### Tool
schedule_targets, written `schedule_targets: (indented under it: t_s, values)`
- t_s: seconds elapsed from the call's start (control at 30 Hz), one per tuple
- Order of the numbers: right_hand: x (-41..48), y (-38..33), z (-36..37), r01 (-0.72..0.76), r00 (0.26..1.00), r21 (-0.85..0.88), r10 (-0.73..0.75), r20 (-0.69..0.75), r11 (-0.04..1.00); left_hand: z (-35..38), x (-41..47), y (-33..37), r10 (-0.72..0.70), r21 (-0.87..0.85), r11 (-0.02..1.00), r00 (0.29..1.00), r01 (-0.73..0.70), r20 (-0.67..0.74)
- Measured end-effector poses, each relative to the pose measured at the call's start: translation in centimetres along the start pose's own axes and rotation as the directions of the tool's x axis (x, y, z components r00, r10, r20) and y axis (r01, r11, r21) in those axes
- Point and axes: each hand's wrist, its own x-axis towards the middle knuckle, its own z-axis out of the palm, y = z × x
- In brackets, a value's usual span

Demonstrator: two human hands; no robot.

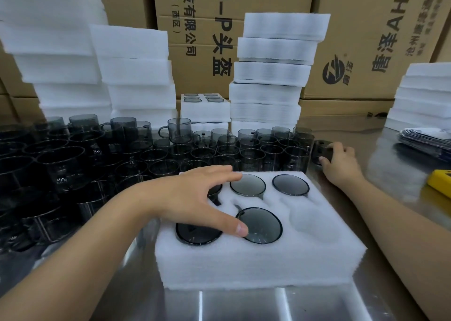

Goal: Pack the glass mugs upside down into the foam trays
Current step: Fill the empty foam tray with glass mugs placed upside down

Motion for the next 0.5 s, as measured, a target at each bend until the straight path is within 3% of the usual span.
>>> schedule_targets:
  t_s: [0.27, 0.5]
  values:
    - [-0.8, -0.6, -1.2, 0.025, 0.982, 0.218, 0.018, -0.190, 0.976, 0.0, 0.0, 0.0, 0.016, -0.007, 1.000, 0.999, -0.016, -0.031]
    - [-3.2, -5.6, -4.7, 0.269, 0.911, 0.345, -0.122, -0.394, 0.899, 0.3, 0.8, -0.3, 0.031, -0.113, 0.992, 0.975, -0.057, -0.220]
